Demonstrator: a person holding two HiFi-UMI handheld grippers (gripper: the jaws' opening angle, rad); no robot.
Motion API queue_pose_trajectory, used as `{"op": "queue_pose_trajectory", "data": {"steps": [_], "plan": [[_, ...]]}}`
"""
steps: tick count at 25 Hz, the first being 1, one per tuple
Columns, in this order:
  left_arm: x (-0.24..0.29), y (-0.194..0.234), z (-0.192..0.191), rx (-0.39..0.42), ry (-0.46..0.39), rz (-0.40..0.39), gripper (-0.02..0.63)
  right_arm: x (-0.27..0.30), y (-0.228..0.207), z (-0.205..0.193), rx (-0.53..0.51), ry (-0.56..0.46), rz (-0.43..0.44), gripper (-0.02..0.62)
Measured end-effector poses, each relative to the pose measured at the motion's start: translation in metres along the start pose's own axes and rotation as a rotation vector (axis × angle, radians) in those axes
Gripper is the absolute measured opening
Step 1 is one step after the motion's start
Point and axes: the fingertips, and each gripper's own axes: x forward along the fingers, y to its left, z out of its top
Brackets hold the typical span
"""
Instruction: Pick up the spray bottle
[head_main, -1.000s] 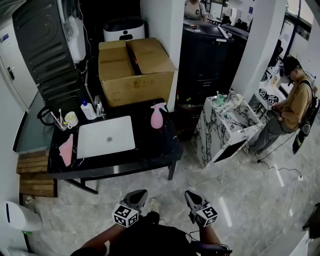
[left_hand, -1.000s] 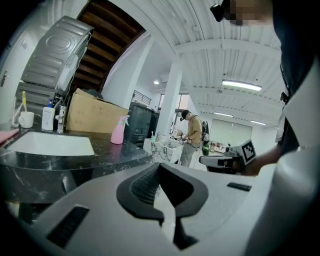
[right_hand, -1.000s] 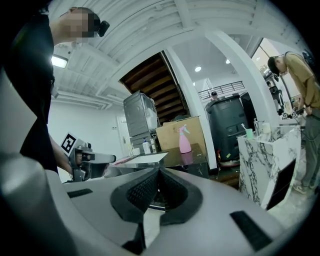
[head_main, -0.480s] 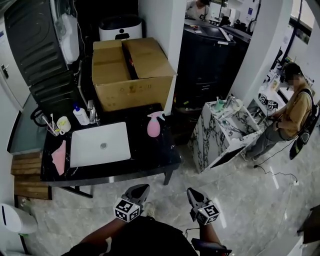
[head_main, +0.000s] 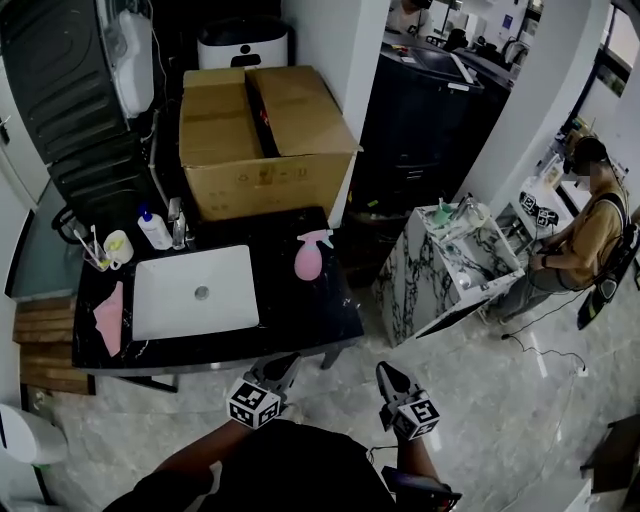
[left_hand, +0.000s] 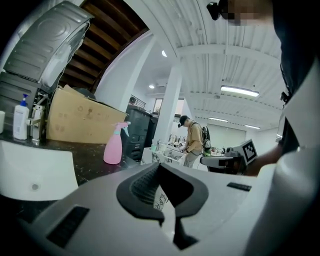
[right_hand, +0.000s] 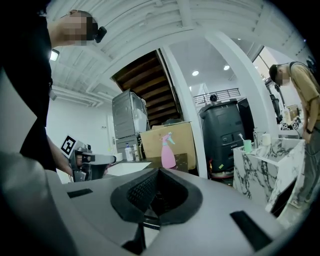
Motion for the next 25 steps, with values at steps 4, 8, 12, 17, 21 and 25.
{"op": "queue_pose_trajectory", "data": {"steps": [4,8,12,17,21,25], "plan": [[0.007,0.014,0.006,0.004,-0.002,-0.002,0.008,0.017,-0.006,0.004,-0.001,-0.006,-0.002,0.026],[0.01,0.025,0.007,-0.003,0.004,0.011,0.008,0.03,-0.007,0.006,0.0,-0.004,0.01,0.026],[0.011,0.034,0.003,-0.014,0.02,0.034,0.008,0.041,-0.013,0.002,0.012,0.005,0.024,0.026],[0.02,0.053,0.001,-0.027,0.04,0.082,0.008,0.064,-0.029,-0.001,0.029,0.023,0.056,0.026],[0.038,0.063,0.008,-0.037,0.039,0.119,0.008,0.085,-0.045,0.008,0.031,0.017,0.102,0.026],[0.063,0.069,0.023,-0.033,0.021,0.144,0.008,0.107,-0.068,0.017,0.035,0.019,0.141,0.026]]}}
